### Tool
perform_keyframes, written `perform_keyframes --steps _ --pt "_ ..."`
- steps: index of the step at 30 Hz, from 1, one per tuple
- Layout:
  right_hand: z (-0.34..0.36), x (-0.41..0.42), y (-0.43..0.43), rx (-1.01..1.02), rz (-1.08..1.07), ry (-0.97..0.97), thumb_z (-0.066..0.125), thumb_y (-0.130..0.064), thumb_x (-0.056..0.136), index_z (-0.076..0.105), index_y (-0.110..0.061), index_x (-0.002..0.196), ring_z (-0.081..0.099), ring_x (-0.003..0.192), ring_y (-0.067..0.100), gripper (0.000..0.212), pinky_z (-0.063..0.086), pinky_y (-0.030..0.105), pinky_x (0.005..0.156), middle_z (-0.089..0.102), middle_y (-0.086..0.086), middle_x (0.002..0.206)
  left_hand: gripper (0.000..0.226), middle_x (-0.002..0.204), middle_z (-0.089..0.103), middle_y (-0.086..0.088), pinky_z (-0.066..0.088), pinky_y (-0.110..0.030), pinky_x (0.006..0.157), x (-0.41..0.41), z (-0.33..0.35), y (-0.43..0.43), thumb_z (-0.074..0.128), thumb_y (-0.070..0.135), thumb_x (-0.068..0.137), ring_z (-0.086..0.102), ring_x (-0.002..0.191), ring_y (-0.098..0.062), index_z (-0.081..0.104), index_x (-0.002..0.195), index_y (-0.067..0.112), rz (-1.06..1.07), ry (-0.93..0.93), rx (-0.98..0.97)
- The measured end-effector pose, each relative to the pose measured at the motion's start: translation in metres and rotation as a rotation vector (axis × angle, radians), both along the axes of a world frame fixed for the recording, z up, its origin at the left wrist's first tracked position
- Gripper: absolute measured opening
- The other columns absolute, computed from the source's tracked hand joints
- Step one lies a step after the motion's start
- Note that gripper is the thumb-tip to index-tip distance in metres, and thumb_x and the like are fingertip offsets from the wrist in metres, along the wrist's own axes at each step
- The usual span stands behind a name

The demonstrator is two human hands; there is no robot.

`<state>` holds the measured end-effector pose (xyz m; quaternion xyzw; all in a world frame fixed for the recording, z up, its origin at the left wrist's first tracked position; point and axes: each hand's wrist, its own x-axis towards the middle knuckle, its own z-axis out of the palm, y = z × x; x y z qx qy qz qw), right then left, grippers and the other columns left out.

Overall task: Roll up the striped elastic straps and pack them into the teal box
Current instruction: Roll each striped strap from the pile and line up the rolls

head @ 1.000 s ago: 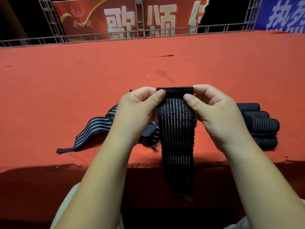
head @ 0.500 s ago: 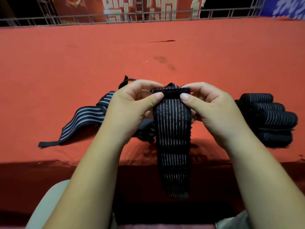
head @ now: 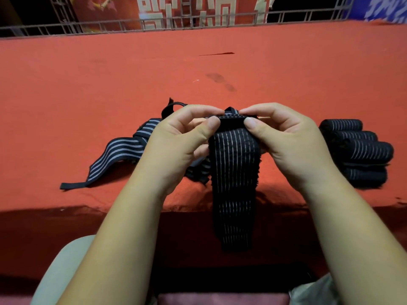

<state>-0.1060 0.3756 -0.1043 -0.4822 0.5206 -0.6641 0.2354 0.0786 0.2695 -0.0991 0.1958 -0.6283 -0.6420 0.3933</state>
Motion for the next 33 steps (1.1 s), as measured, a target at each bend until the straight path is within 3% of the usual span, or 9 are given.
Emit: perform_keyframes --steps 3,5,8,13,16,20,22,28,33 --pt "0.0 0.003 -0.001 -0.016 -0.032 0.008 0.071 -0.007 0.101 0.079 -0.012 0.111 0.07 0.078 0.01 0.013 0.055 0.022 0.065 0.08 0.015 0.1 0.013 0.098 0.079 -0.004 0.054 -0.04 0.084 -0.002 0.0 0.002 0.078 0.029 0.091 0.072 0.094 -0.024 0.078 0.102 0.021 0.018 -0.011 -0.028" --pt "0.0 0.003 0.0 0.004 -0.002 0.0 0.071 -0.006 0.101 0.078 -0.011 0.113 0.071 0.079 0.013 0.014 0.055 0.023 0.064 0.08 0.016 0.101 0.004 0.094 0.079 -0.005 0.056 -0.035 0.079 -0.004 -0.002 0.001 0.079 0.022 0.094 0.073 0.09 -0.022 0.076 0.096 0.02 0.048 0.003 -0.012" --pt "0.001 0.001 0.001 0.036 0.026 0.007 0.074 -0.013 0.1 0.078 -0.012 0.115 0.072 0.087 0.02 0.016 0.057 0.03 0.069 0.08 0.016 0.105 0.01 0.09 0.078 -0.004 0.057 -0.025 0.07 -0.005 -0.003 0.0 0.078 0.009 0.096 0.075 0.085 -0.016 0.076 0.092 0.018 0.071 0.007 0.022" --pt "0.0 -0.004 0.0 0.066 -0.004 -0.003 0.075 -0.017 0.1 0.079 -0.017 0.12 0.074 0.087 0.014 0.021 0.058 0.026 0.069 0.081 0.009 0.11 0.017 0.09 0.078 0.004 0.053 -0.017 0.064 -0.006 -0.003 -0.001 0.08 0.004 0.093 0.074 0.082 -0.008 0.076 0.104 0.016 0.093 -0.009 0.007" --pt "-0.002 -0.008 0.0 0.098 0.018 0.009 0.074 -0.013 0.099 0.08 -0.014 0.119 0.074 0.08 0.009 0.02 0.056 0.022 0.066 0.083 0.004 0.1 0.026 0.084 0.068 0.009 0.055 -0.019 0.07 -0.005 -0.004 -0.003 0.083 0.006 0.09 0.07 0.081 -0.005 0.078 0.114 0.014 0.107 -0.025 0.014" --pt "-0.005 -0.01 0.0 0.076 0.033 0.025 0.074 -0.007 0.098 0.079 -0.013 0.113 0.071 0.079 0.009 0.016 0.055 0.021 0.065 0.081 -0.001 0.094 0.02 0.11 0.081 -0.01 0.063 -0.044 0.098 -0.003 -0.005 -0.004 0.083 0.012 0.092 0.079 0.107 -0.024 0.081 0.112 0.011 0.108 -0.053 0.043" --pt "-0.005 -0.01 -0.001 0.063 0.027 0.031 0.074 -0.005 0.098 0.078 -0.014 0.111 0.069 0.079 0.01 0.016 0.054 0.023 0.065 0.079 -0.001 0.093 0.017 0.112 0.082 -0.01 0.062 -0.049 0.101 -0.001 -0.005 -0.004 0.081 0.013 0.095 0.079 0.11 -0.027 0.082 0.112 0.012 0.121 -0.086 0.002" --pt "-0.005 -0.012 0.002 0.055 0.052 0.048 0.075 -0.01 0.098 0.078 -0.017 0.112 0.064 0.083 0.019 0.016 0.054 0.033 0.068 0.077 0.019 0.101 0.017 0.105 0.083 -0.009 0.061 -0.037 0.081 0.0 -0.006 -0.005 0.079 0.007 0.096 0.079 0.097 -0.023 0.083 0.11 0.015 0.144 -0.095 -0.062" --pt "-0.007 -0.011 0.001 -0.011 0.005 0.028 0.074 -0.005 0.098 0.078 -0.013 0.109 0.071 0.08 0.012 0.014 0.056 0.027 0.067 0.079 0.004 0.091 0.015 0.097 0.083 -0.003 0.059 -0.023 0.064 -0.003 -0.006 -0.001 0.074 0.01 0.101 0.075 0.077 -0.013 0.082 0.112 0.014 0.123 -0.105 -0.024"
